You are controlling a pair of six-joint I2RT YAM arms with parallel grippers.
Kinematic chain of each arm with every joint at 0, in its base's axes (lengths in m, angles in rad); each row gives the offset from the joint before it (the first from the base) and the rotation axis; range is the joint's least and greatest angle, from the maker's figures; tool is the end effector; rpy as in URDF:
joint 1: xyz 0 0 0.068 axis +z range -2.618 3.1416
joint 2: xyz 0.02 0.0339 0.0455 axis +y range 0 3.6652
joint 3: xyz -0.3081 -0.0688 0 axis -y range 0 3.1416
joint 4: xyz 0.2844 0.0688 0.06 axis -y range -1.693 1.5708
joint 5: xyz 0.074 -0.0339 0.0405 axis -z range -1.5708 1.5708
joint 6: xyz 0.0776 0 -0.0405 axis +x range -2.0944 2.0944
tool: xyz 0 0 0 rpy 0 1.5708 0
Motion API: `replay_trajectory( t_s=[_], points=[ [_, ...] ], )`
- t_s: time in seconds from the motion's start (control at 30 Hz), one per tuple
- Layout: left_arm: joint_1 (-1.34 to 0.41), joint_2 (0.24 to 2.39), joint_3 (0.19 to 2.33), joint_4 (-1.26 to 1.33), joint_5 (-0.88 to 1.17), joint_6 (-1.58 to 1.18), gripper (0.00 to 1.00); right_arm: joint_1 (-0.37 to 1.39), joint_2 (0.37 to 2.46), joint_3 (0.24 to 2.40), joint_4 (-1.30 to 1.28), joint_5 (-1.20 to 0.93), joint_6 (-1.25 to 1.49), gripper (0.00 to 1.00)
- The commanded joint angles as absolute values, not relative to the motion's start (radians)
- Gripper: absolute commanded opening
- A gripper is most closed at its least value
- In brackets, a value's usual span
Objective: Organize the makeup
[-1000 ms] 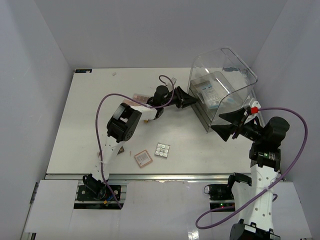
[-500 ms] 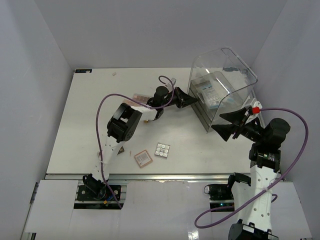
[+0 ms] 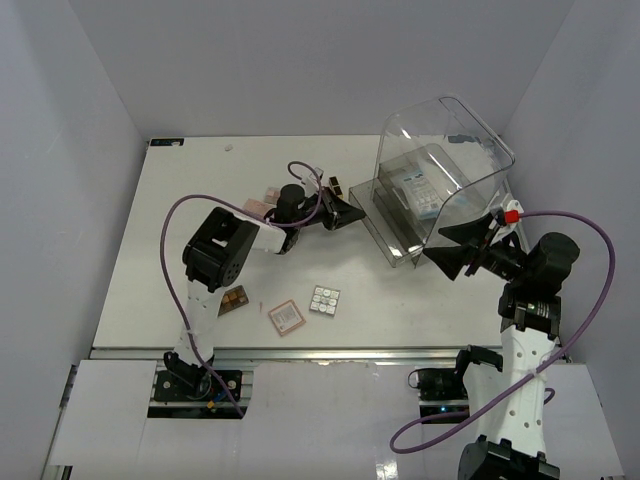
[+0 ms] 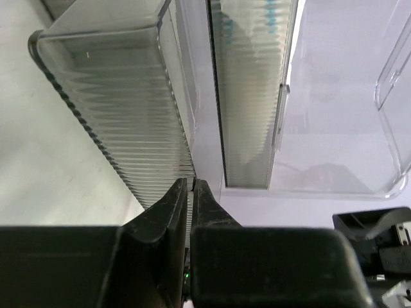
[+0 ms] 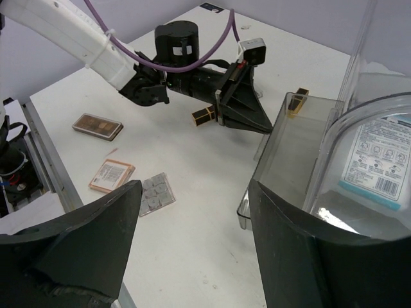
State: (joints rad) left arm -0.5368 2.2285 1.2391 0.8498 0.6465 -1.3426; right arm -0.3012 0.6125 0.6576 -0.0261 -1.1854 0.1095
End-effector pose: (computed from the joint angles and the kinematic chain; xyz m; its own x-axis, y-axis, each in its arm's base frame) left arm 0.4481 -0.3211 0.1337 -0.9240 -0.3549 -0.1424 0.0918 0.1555 -0.9836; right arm 0.1669 0.0234 0.3654 -0.0665 0.0637 -0.9958 -0.7706 0.6307 0.0918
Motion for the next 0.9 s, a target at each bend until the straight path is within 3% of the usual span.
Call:
replay_trajectory(
  t_s=[0.0,0.17,0.47,0.77,0.87],
  points=[
    [-0.503,2.115,1.131,0.848,0.714,-1.246,0.11,-0.304,0.649,0.72,-0.069,-1.197,0.056,0.73],
    [-0.493,2.082,1.093,0.844,0.737,-1.216,0.22,-0.305,0.684,0.772,-0.168,-1.187,-0.033,0.72],
    [-0.489,2.018,1.105,0.757,0.754,-1.127,0.52,-0.301,0.734,0.836,-0.289,-1.184,-0.131,0.74],
    [-0.439,1.878,1.037,0.623,0.744,-0.99,0.56,-0.238,0.773,0.894,-0.413,-1.12,-0.269,0.78],
    [-0.402,1.777,0.998,0.523,0.729,-0.862,0.57,-0.137,0.81,0.929,-0.459,-1.045,-0.316,0.79]
  ],
)
